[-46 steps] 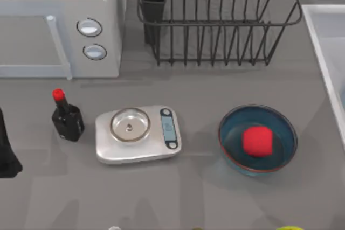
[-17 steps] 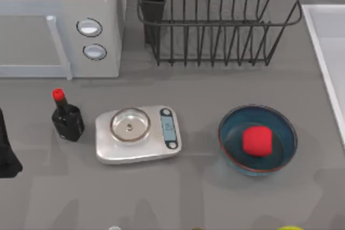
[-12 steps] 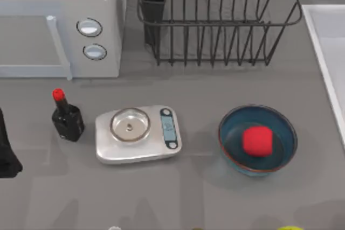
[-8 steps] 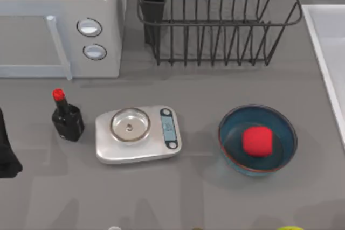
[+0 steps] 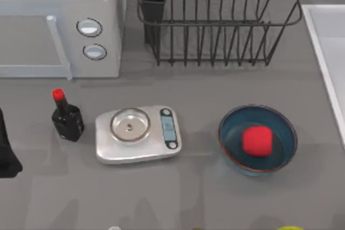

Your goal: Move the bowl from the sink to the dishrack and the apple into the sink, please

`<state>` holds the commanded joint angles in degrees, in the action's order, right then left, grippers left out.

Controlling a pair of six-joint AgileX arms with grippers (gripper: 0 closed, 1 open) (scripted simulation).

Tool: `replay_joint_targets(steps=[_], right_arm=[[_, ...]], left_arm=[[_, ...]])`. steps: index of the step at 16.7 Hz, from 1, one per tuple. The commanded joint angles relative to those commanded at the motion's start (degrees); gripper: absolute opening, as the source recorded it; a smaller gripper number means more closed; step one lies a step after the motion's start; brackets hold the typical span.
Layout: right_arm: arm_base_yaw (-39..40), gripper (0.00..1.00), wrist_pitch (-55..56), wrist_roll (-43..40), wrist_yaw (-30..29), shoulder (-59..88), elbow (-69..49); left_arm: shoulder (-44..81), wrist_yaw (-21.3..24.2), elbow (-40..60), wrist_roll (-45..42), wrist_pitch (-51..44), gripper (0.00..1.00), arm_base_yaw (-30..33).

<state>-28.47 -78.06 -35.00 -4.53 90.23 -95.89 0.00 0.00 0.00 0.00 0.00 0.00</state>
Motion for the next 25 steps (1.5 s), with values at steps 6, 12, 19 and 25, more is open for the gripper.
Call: replay_joint_targets(steps=[6, 12, 19, 25], right_arm=[[31.56, 0.0, 24.83, 14.73, -14.99, 3.57, -1.66], [57.17, 0.0, 53.86, 27.93, -30.46, 5.5, -1.05], [73.03, 0.0, 76.33, 35.85, -41.79, 5.25, 0.91], [73.8, 0.0, 77.58, 36.39, -42.31, 5.23, 1.02]], left_arm=[[0.0, 0.0, 0.0, 0.0, 0.0, 1.0, 0.0], [0.0, 0.0, 0.0, 0.0, 0.0, 1.0, 0.0], [0.0, 0.0, 0.0, 0.0, 0.0, 1.0, 0.0], [0.0, 0.0, 0.0, 0.0, 0.0, 1.0, 0.0]])
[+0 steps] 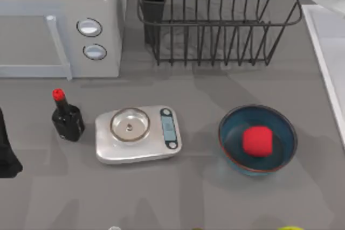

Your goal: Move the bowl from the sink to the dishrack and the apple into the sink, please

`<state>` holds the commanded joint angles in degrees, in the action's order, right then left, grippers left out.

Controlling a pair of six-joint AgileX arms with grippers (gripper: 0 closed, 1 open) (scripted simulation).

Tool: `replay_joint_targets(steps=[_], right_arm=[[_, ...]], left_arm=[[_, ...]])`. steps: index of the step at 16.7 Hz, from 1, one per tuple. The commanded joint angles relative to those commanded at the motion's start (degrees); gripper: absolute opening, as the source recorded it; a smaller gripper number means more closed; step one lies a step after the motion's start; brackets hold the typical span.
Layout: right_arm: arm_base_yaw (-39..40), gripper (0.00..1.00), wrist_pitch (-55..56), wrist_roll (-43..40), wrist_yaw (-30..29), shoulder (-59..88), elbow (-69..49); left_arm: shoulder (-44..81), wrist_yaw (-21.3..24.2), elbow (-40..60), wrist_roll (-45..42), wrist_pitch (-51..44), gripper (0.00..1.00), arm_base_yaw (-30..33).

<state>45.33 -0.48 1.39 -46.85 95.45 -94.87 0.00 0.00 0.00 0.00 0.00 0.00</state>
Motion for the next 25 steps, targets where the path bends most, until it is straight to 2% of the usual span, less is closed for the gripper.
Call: replay_joint_targets(steps=[5, 18, 24, 25], right_arm=[[-1.05, 0.0, 5.08, -0.06, 0.96, 2.96, 2.09], [-8.66, 0.0, 38.79, -0.36, 8.31, 20.77, 17.57], [-9.12, 0.0, 40.63, -0.37, 8.74, 21.69, 18.5], [-9.12, 0.08, 40.63, -0.37, 8.74, 21.69, 18.5]], left_arm=[[0.0, 0.0, 0.0, 0.0, 0.0, 1.0, 0.0], [0.0, 0.0, 0.0, 0.0, 0.0, 1.0, 0.0], [0.0, 0.0, 0.0, 0.0, 0.0, 1.0, 0.0], [0.0, 0.0, 0.0, 0.0, 0.0, 1.0, 0.0]])
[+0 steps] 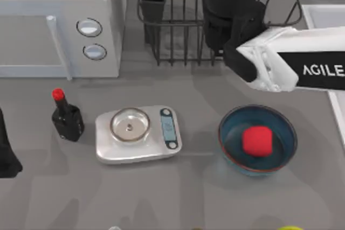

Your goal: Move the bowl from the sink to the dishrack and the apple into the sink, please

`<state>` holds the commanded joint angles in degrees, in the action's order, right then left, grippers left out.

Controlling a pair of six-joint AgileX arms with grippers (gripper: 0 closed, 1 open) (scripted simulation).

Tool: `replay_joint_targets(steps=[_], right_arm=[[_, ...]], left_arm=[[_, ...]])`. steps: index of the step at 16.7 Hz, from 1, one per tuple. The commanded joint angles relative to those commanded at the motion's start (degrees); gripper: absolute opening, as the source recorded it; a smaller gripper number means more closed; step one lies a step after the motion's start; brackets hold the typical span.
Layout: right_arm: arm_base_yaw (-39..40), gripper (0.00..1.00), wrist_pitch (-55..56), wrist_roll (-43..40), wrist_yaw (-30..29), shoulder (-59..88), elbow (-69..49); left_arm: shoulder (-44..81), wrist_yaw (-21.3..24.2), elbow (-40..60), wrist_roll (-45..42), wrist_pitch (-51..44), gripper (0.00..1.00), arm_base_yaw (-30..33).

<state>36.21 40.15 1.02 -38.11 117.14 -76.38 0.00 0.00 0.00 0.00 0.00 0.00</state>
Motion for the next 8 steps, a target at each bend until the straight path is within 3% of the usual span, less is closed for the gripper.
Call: replay_joint_targets(steps=[8], right_arm=[[0.0, 0.68, 0.0, 0.0, 0.0, 0.0, 0.0]], left_arm=[[0.0, 0.0, 0.0, 0.0, 0.0, 1.0, 0.0]])
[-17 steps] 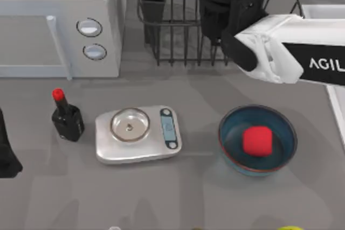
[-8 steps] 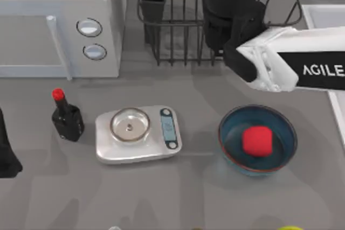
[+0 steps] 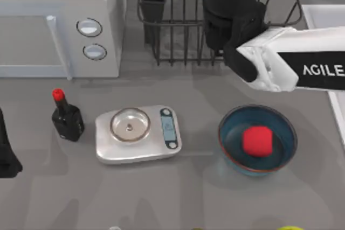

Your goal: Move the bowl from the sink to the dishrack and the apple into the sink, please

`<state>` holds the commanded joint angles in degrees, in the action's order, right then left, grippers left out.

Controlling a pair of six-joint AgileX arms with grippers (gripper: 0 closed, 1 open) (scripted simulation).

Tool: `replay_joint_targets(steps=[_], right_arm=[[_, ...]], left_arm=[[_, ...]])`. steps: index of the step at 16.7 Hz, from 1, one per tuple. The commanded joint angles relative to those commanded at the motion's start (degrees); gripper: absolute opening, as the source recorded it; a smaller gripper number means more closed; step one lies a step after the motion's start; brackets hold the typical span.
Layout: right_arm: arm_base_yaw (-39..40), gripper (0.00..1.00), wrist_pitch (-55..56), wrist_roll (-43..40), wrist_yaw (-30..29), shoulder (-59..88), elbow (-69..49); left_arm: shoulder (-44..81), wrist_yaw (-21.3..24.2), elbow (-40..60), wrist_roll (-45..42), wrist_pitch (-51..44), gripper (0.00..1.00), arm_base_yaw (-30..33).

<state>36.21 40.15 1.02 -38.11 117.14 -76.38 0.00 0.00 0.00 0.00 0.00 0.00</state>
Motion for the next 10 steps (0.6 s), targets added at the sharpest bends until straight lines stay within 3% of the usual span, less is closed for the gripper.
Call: replay_joint_targets(steps=[4, 10], right_arm=[[0.0, 0.98, 0.0, 0.0, 0.0, 0.0, 0.0], [0.0, 1.0, 0.0, 0.0, 0.0, 0.0, 0.0]], left_arm=[[0.0, 0.0, 0.0, 0.0, 0.0, 1.0, 0.0], [0.0, 0.0, 0.0, 0.0, 0.0, 1.0, 0.0]])
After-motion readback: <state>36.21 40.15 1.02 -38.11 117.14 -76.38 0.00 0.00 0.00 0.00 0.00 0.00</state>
